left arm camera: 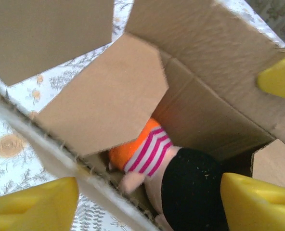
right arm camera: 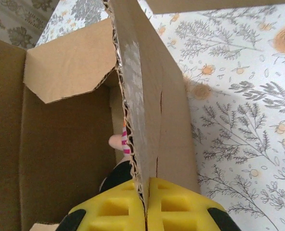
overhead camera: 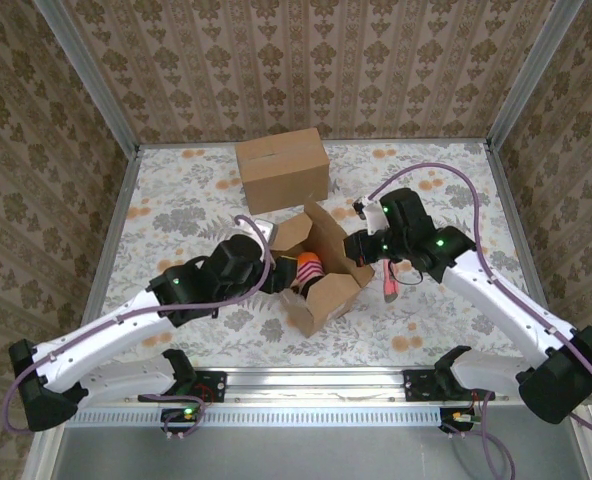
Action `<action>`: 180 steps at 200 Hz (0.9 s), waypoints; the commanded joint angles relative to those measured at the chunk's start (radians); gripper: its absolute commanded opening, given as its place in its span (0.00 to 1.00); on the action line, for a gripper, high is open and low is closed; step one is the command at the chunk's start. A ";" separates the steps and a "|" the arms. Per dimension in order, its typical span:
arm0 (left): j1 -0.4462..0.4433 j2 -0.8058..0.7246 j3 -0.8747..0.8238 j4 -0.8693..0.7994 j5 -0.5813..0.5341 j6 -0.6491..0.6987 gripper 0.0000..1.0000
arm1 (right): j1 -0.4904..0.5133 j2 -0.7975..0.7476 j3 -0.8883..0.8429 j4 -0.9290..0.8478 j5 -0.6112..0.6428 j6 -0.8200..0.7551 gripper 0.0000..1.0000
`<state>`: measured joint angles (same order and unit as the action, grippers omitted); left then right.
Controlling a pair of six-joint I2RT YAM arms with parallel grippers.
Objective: Unpack the express box
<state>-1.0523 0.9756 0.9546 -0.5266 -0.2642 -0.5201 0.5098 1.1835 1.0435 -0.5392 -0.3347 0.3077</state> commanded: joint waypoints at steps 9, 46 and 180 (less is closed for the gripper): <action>0.003 -0.020 0.057 -0.019 0.036 0.102 0.96 | -0.017 0.030 0.053 0.032 -0.098 -0.031 0.00; 0.034 0.064 0.278 -0.134 0.007 0.252 1.00 | -0.019 0.051 0.067 0.025 -0.135 -0.044 0.00; 0.046 0.590 0.890 -0.498 -0.084 0.591 0.78 | -0.036 0.024 0.112 -0.072 -0.124 -0.111 0.00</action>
<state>-0.9844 1.4933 1.8305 -0.9257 -0.3519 -0.0055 0.4816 1.2316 1.1000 -0.5869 -0.4339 0.2260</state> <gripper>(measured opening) 0.787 0.079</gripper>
